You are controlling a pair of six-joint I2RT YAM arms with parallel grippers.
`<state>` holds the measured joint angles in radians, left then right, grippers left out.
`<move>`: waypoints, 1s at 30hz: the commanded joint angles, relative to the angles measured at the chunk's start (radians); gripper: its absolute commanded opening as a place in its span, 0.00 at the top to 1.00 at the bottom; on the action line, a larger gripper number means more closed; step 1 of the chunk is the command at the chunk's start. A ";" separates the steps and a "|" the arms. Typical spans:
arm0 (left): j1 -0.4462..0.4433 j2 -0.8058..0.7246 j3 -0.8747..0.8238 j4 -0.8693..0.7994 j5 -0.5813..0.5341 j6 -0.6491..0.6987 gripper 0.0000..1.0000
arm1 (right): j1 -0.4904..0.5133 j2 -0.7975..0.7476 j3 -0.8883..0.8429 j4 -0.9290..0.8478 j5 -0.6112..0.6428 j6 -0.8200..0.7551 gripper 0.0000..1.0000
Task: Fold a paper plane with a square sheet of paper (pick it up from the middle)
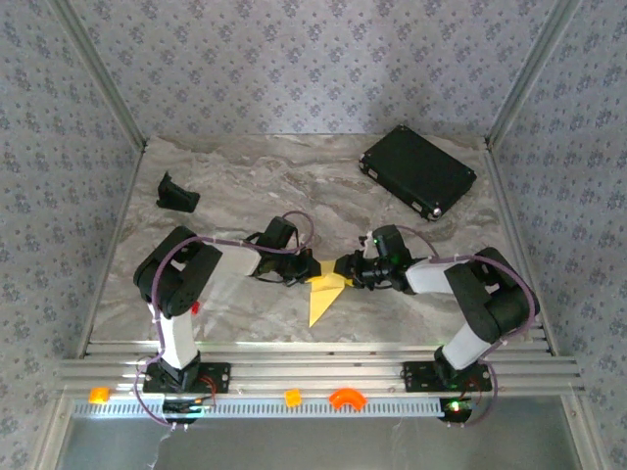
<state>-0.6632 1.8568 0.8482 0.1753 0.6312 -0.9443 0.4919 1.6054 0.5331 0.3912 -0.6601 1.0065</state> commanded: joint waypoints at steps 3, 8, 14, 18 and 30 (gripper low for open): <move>-0.011 -0.052 0.002 -0.056 0.009 -0.005 1.00 | -0.011 0.018 -0.025 -0.015 -0.023 -0.020 0.85; -0.016 -0.108 0.036 -0.102 0.007 0.014 0.98 | -0.010 0.000 -0.046 -0.003 0.005 0.002 0.93; -0.043 -0.128 0.057 -0.163 -0.012 0.034 0.98 | -0.004 -0.058 -0.099 0.001 0.099 0.075 0.96; -0.075 -0.112 0.045 -0.158 -0.036 0.021 0.98 | 0.012 -0.109 -0.128 -0.021 0.156 0.114 0.96; -0.097 -0.033 0.010 -0.137 -0.113 0.001 1.00 | 0.033 -0.145 -0.153 -0.015 0.152 0.129 0.92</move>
<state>-0.7593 1.8050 0.8749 0.0479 0.5446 -0.9367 0.5198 1.4731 0.3889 0.3710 -0.5007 1.1229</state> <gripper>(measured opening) 0.058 0.080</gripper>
